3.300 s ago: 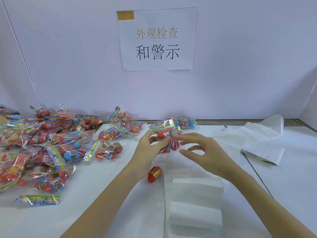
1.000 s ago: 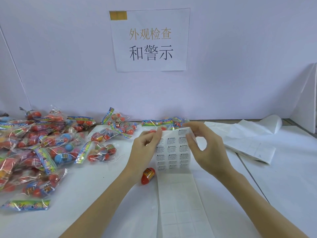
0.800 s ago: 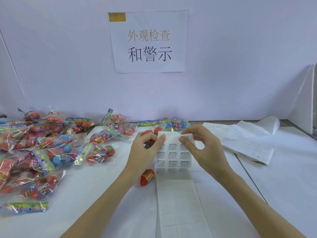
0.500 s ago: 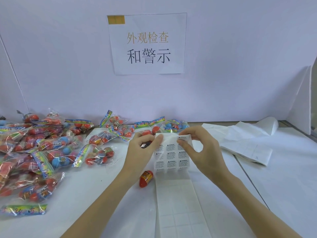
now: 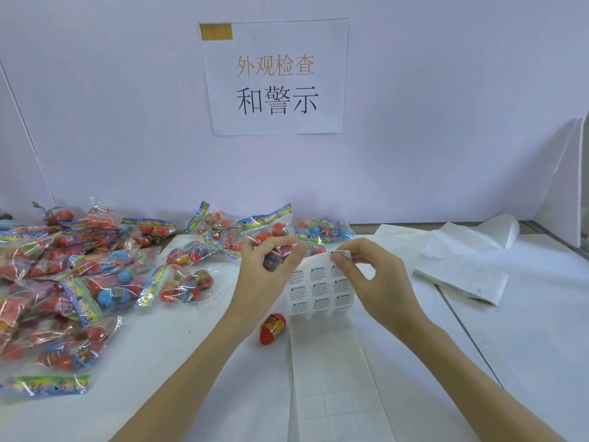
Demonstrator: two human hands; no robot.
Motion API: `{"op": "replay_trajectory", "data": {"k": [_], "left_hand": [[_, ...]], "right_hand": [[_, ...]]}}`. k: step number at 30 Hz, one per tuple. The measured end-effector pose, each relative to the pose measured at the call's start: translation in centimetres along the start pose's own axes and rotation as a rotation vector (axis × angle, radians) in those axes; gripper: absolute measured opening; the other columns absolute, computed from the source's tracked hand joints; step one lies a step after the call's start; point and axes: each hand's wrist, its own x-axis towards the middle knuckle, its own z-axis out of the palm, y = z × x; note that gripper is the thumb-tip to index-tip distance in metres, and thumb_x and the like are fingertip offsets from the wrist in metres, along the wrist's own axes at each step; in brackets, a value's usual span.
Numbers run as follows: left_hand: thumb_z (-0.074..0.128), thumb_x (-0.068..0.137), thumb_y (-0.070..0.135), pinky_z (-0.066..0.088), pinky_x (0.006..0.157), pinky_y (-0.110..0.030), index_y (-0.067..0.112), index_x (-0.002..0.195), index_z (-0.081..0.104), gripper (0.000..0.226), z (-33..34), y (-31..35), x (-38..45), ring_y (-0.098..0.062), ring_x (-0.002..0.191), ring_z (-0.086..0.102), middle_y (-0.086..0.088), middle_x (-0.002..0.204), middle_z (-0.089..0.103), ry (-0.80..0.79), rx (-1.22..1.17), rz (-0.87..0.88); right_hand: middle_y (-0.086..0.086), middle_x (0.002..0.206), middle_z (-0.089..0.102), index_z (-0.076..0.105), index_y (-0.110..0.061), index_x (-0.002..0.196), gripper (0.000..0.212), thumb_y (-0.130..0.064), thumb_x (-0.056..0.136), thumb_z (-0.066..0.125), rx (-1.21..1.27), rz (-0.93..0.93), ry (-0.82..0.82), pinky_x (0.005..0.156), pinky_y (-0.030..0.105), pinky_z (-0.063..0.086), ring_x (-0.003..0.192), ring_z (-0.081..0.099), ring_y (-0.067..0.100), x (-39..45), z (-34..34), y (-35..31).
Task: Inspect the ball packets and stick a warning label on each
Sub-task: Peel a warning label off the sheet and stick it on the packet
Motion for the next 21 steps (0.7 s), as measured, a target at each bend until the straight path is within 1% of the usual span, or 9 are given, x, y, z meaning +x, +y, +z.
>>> {"op": "replay_trajectory", "data": {"k": [2, 5, 8, 9, 11, 14, 17, 19, 21], "left_hand": [[0.075, 0.069, 0.067, 0.048, 0.082, -0.011, 0.044, 0.095, 0.079, 0.035, -0.1, 0.2, -0.1, 0.003, 0.086, 0.059, 0.003, 0.112, 0.050, -0.101, 0.002, 0.016], [0.078, 0.077, 0.052, 0.047, 0.072, -0.009, 0.035, 0.079, 0.080, 0.018, 0.4, 0.2, -0.3, 0.007, 0.085, 0.057, 0.000, 0.103, 0.054, -0.121, -0.007, 0.036], [0.080, 0.087, 0.039, 0.048, 0.069, -0.008, 0.031, 0.079, 0.079, 0.011, 0.7, -0.1, -0.2, 0.010, 0.088, 0.057, 0.000, 0.101, 0.053, -0.102, 0.028, 0.043], [0.079, 0.089, 0.037, 0.048, 0.069, -0.008, 0.032, 0.080, 0.079, 0.010, 0.7, -0.2, -0.2, 0.011, 0.088, 0.056, 0.001, 0.100, 0.053, -0.097, 0.040, 0.045], [0.079, 0.090, 0.037, 0.049, 0.070, -0.009, 0.032, 0.081, 0.079, 0.010, 0.8, -0.3, -0.2, 0.011, 0.088, 0.056, 0.003, 0.098, 0.052, -0.086, 0.046, 0.040], [0.079, 0.090, 0.036, 0.047, 0.072, -0.009, 0.027, 0.082, 0.081, 0.013, 1.0, -0.4, -0.2, 0.009, 0.088, 0.057, 0.002, 0.102, 0.055, -0.084, 0.034, 0.018], [0.078, 0.091, 0.034, 0.045, 0.070, -0.010, 0.024, 0.078, 0.080, 0.017, 1.0, -0.6, 0.0, 0.001, 0.082, 0.059, 0.000, 0.100, 0.059, -0.047, -0.026, -0.034], [0.072, 0.097, 0.035, 0.044, 0.070, -0.017, 0.022, 0.076, 0.078, 0.025, 0.8, -0.6, 0.0, -0.004, 0.078, 0.055, -0.002, 0.092, 0.060, 0.000, -0.074, -0.057], [0.061, 0.103, 0.036, 0.047, 0.076, -0.030, 0.017, 0.083, 0.078, 0.032, 0.4, -0.6, 0.2, -0.008, 0.076, 0.055, -0.009, 0.086, 0.062, 0.038, -0.097, -0.053]], "right_hand": [[-0.012, 0.088, 0.073, 0.066, -0.030, 0.090, 0.017, -0.016, 0.099, 0.069, -0.006, 0.004, -0.027, 0.080, 0.011, 0.047, 0.087, 0.068, 0.008, -0.1, 0.2, -0.2], [-0.013, 0.086, 0.072, 0.065, -0.031, 0.088, 0.017, -0.019, 0.099, 0.069, -0.023, 0.002, -0.068, 0.078, 0.013, 0.048, 0.085, 0.067, 0.009, -0.1, 0.3, -0.1], [-0.018, 0.095, 0.073, 0.072, -0.027, 0.104, 0.011, -0.018, 0.098, 0.071, -0.030, -0.021, -0.081, 0.079, 0.014, 0.050, 0.089, 0.067, 0.008, -0.1, 0.3, 0.1], [-0.018, 0.099, 0.073, 0.073, -0.025, 0.108, 0.013, -0.016, 0.098, 0.072, -0.043, -0.049, -0.075, 0.080, 0.016, 0.051, 0.092, 0.067, 0.009, -0.1, 0.3, 0.1], [-0.012, 0.105, 0.071, 0.076, -0.020, 0.107, 0.014, -0.012, 0.096, 0.074, -0.096, -0.131, -0.051, 0.082, 0.020, 0.053, 0.096, 0.066, 0.009, -0.1, 0.2, 0.2], [-0.003, 0.108, 0.066, 0.079, -0.016, 0.103, 0.015, -0.006, 0.092, 0.077, -0.196, -0.268, -0.002, 0.085, 0.019, 0.051, 0.099, 0.062, 0.004, -0.2, 0.0, 0.4], [0.001, 0.112, 0.064, 0.078, -0.014, 0.101, 0.012, -0.005, 0.093, 0.076, -0.218, -0.352, 0.072, 0.088, 0.023, 0.051, 0.104, 0.064, 0.013, -0.3, 0.0, 0.0], [-0.001, 0.109, 0.067, 0.075, -0.013, 0.101, 0.010, -0.004, 0.095, 0.073, -0.122, -0.336, 0.165, 0.088, 0.023, 0.051, 0.104, 0.066, 0.014, -0.1, 0.2, -0.7], [-0.006, 0.103, 0.070, 0.072, -0.016, 0.101, 0.012, -0.005, 0.098, 0.069, 0.012, -0.243, 0.232, 0.085, 0.023, 0.053, 0.098, 0.068, 0.017, 0.1, 0.1, -1.1]]}}
